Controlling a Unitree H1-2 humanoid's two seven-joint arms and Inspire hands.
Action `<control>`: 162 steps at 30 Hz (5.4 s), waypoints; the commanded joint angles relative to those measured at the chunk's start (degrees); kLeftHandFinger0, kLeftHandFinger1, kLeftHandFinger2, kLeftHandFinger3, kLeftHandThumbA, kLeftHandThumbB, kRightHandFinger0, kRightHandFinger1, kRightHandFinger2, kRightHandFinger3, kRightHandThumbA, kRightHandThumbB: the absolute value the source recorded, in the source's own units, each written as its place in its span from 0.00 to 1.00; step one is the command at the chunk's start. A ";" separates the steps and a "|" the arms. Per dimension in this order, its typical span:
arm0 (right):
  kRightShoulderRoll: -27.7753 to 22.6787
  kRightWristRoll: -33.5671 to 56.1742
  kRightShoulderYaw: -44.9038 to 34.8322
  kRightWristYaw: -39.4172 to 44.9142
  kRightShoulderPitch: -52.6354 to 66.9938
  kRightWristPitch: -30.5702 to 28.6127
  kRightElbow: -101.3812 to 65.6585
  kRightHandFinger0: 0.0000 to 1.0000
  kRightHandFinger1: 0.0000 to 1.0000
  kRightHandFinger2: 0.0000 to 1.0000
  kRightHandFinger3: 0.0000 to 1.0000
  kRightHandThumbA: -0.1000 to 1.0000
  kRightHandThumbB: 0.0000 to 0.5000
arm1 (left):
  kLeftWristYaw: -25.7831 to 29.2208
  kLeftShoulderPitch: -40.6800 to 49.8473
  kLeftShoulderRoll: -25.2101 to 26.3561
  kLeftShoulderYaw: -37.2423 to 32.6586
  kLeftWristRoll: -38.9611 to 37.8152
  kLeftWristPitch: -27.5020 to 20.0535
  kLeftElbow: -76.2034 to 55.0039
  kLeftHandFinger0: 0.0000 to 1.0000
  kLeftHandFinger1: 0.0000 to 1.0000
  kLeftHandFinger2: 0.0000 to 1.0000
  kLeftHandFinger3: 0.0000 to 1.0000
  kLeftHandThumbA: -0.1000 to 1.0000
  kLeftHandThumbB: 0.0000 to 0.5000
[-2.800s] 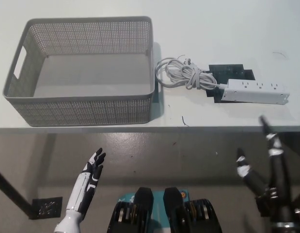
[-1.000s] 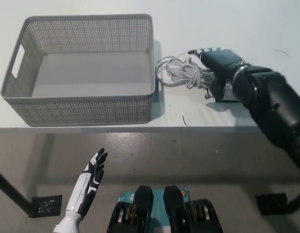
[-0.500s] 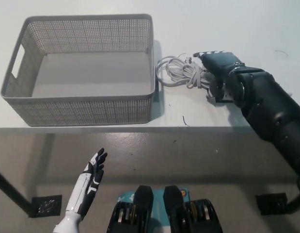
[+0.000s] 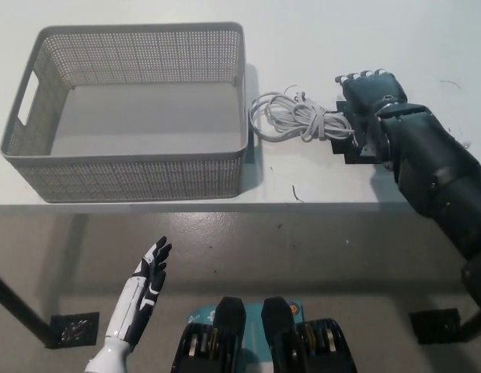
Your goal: Use the right hand to pick up a power strip and put it into a container on the left side
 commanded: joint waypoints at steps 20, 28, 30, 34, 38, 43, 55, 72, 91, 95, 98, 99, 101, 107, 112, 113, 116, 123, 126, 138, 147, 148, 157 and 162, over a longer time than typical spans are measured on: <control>1.60 2.27 -4.86 -47.86 1.97 -22.82 6.94 0.00 0.23 0.72 0.17 0.00 0.36 | -0.63 -0.71 1.39 -0.33 -0.45 -2.27 -1.00 0.92 0.98 1.00 1.00 1.00 0.15; -2.97 -2.87 -2.20 -57.04 -4.53 -21.89 2.55 0.00 0.20 0.71 0.47 0.00 0.27 | -0.23 -0.85 1.38 -0.32 -0.72 -2.27 -0.85 0.90 0.96 0.97 1.00 1.00 0.13; -4.12 -3.24 -2.85 -59.96 -6.65 -21.42 1.35 0.00 0.08 0.61 0.43 0.00 0.24 | -0.29 -0.86 1.34 -0.32 -0.70 -2.27 -0.76 0.90 0.96 0.97 1.00 1.00 0.14; -6.53 -3.55 -4.21 -56.29 -10.57 -20.16 -2.98 0.00 0.26 0.81 0.72 0.00 0.27 | -0.25 -0.83 1.40 -0.33 -0.40 -2.27 -0.77 0.90 0.96 0.97 1.00 1.00 0.14; -8.11 -4.40 -4.55 -57.89 -13.49 -21.09 -5.01 0.00 0.20 0.75 0.72 0.00 0.38 | -0.17 -1.06 1.66 -0.39 0.02 -2.27 -0.78 0.89 0.96 0.97 1.00 1.00 0.14; -10.03 -6.37 -3.58 -58.30 -17.18 -20.83 -5.72 0.00 0.05 0.55 0.25 0.00 0.47 | -0.34 -0.99 1.53 -0.39 -0.04 -2.27 -1.00 0.89 0.95 0.97 1.00 1.00 0.15; -9.29 -5.46 -5.36 -56.93 -21.57 -21.99 -8.22 0.00 0.11 0.59 0.30 0.00 0.61 | -0.28 -1.30 1.54 -0.11 -0.12 -2.27 -0.56 0.89 0.95 0.96 1.00 1.00 0.17; 1.16 -3.66 -4.96 -53.19 -33.11 -21.69 -3.71 0.00 0.00 0.39 0.11 0.00 0.46 | -0.45 -1.91 1.64 -0.45 0.12 -2.27 -0.29 0.88 0.94 0.96 1.00 1.00 0.17; 19.65 0.96 -5.62 -47.33 -40.51 -23.07 6.41 0.00 0.05 0.58 0.14 0.00 0.41 | -0.06 -1.56 1.44 -0.83 0.50 -2.27 -0.87 0.88 0.94 0.95 1.00 1.00 0.05; 22.61 3.98 -8.68 -42.20 -41.16 -21.96 7.48 0.00 0.09 0.65 0.27 0.00 0.40 | 0.38 -1.38 1.20 -0.84 0.56 -2.27 -0.97 0.87 0.93 0.95 1.00 0.99 0.03; 23.55 4.60 -9.93 -42.06 -40.71 -22.72 8.40 0.00 0.01 0.50 0.44 0.00 0.46 | 0.20 -1.06 1.20 -0.85 0.48 -2.27 -1.27 0.86 0.93 0.94 1.00 0.99 0.02; 23.67 4.73 -10.26 -41.54 -40.63 -22.69 8.73 0.00 0.00 0.49 0.43 0.00 0.45 | 0.04 -1.09 1.28 -0.83 0.30 -2.27 -1.40 0.86 0.93 0.94 1.00 0.99 0.02; 24.06 4.74 -10.54 -41.55 -40.11 -22.62 9.39 0.00 0.00 0.53 0.17 0.00 0.28 | 0.34 -1.14 1.41 -0.95 0.41 -2.27 -1.37 0.86 0.92 0.93 1.00 0.98 0.02; 24.45 2.43 -8.84 -43.62 -37.40 -19.35 11.85 0.00 0.00 0.64 0.13 0.00 0.43 | 0.13 -1.19 1.83 -1.44 0.58 -2.27 -1.70 0.86 0.93 0.94 1.00 0.98 0.02; 24.00 2.06 -7.63 -39.59 -35.19 -16.12 13.44 0.00 0.07 0.68 0.25 0.00 0.55 | -0.35 -1.14 2.17 -1.69 -0.08 -2.27 -1.85 0.88 0.93 0.94 1.00 0.98 0.02; 23.89 1.94 -7.45 -39.49 -34.92 -15.69 13.56 0.00 0.07 0.66 0.26 0.00 0.58 | -0.37 -1.09 2.20 -1.68 -0.12 -2.27 -1.92 0.88 0.93 0.94 1.00 0.98 0.02; 23.41 1.52 -6.71 -38.51 -34.40 -13.88 13.88 0.00 0.00 0.53 0.34 0.00 0.64 | -0.58 -1.27 2.18 -1.59 -0.50 -2.27 -1.88 0.88 0.93 0.93 1.00 0.98 0.04; 23.42 2.11 -6.42 -32.82 -33.53 -10.51 14.26 0.00 0.00 0.26 0.75 0.13 0.61 | -0.97 -1.33 2.44 -1.71 -0.36 -2.27 -2.10 0.90 0.94 0.94 1.00 1.00 0.11; 23.78 3.90 -7.50 -25.63 -33.73 -10.21 14.35 0.54 0.73 1.00 1.00 0.54 0.70 | -1.29 -1.43 2.40 -1.64 -0.58 -2.27 -2.21 0.90 0.94 0.94 1.00 1.00 0.13; 25.12 8.31 -11.12 -1.27 -34.83 -5.76 14.66 1.00 1.00 1.00 1.00 0.76 1.00 | -0.64 -2.94 3.37 -3.02 1.79 -2.27 -2.57 0.85 0.92 0.89 0.90 1.00 0.11; 22.12 7.11 -8.55 27.45 -36.16 -4.88 15.81 1.00 1.00 1.00 1.00 0.85 1.00 | 0.05 -2.92 3.69 -3.54 2.89 -2.27 -2.86 0.87 0.92 0.88 0.88 1.00 0.09; 21.29 6.92 -8.06 32.40 -36.68 -7.04 15.85 1.00 1.00 1.00 1.00 0.83 1.00 | 0.06 -2.91 3.64 -3.49 2.91 -2.27 -2.85 0.87 0.92 0.88 0.88 1.00 0.09; 17.84 8.93 -9.00 50.71 -38.66 -7.35 15.56 1.00 1.00 1.00 1.00 0.71 1.00 | -1.01 -3.94 3.93 -3.89 2.42 -2.27 -2.10 0.88 0.91 0.87 0.87 1.00 0.07; 14.92 14.81 -14.04 60.75 -40.50 -6.24 14.41 1.00 1.00 1.00 1.00 0.67 1.00 | -1.13 -3.49 3.71 -3.96 2.18 -2.27 -1.92 0.87 0.89 0.85 0.85 0.99 0.04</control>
